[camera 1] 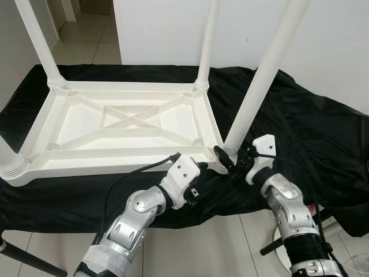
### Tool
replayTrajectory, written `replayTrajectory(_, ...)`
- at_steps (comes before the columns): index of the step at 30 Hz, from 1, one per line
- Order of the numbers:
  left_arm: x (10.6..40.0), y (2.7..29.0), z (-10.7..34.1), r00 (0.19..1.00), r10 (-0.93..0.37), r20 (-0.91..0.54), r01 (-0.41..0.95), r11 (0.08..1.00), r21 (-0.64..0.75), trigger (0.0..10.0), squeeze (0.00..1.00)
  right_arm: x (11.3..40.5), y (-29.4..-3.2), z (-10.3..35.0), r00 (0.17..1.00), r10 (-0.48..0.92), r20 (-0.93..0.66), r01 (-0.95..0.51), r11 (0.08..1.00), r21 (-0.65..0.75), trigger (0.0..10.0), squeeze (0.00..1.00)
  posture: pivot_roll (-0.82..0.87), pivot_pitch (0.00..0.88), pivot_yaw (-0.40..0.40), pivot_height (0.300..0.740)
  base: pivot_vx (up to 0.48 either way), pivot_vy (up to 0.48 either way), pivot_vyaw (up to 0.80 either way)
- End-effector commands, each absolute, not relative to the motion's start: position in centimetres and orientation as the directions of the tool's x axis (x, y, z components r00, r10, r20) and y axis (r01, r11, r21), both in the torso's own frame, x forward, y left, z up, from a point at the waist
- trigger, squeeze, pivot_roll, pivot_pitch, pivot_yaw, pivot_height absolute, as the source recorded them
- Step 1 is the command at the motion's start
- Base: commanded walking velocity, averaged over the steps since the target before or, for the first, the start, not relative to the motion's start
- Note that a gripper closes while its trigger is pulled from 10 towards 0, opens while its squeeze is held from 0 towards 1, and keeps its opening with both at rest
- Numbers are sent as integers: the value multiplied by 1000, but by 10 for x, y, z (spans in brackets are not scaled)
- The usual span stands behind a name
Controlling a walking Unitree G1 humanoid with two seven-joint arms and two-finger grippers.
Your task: Building children table
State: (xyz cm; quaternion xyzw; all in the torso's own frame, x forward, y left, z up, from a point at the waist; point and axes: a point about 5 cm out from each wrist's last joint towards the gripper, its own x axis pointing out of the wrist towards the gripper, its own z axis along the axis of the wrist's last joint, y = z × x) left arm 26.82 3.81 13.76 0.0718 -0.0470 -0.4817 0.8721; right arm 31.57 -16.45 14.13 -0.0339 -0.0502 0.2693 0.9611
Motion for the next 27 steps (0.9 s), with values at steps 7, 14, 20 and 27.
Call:
replayTrajectory(7,265,37,138,493,-870,-12,856,482,185,10000,0,329,-159,138,776,630,-20,-625,764,-161,10000,0,-26,49,-37,740,0,0,0)
replayTrajectory(14,267,36,140,495,-869,-12,854,484,189,10000,0,338,-159,140,747,664,-42,-660,731,-173,0,0,-20,45,-43,740,0,0,0)
replayTrajectory(20,267,35,140,496,-868,-11,853,485,190,10000,0,339,-162,138,737,673,-58,-671,720,-175,0,0,-19,45,-45,740,0,0,0)
replayTrajectory(27,266,35,139,494,-869,-12,855,484,185,10000,0,337,-163,136,744,666,-50,-665,730,-156,10000,0,-32,53,-40,740,0,0,0)
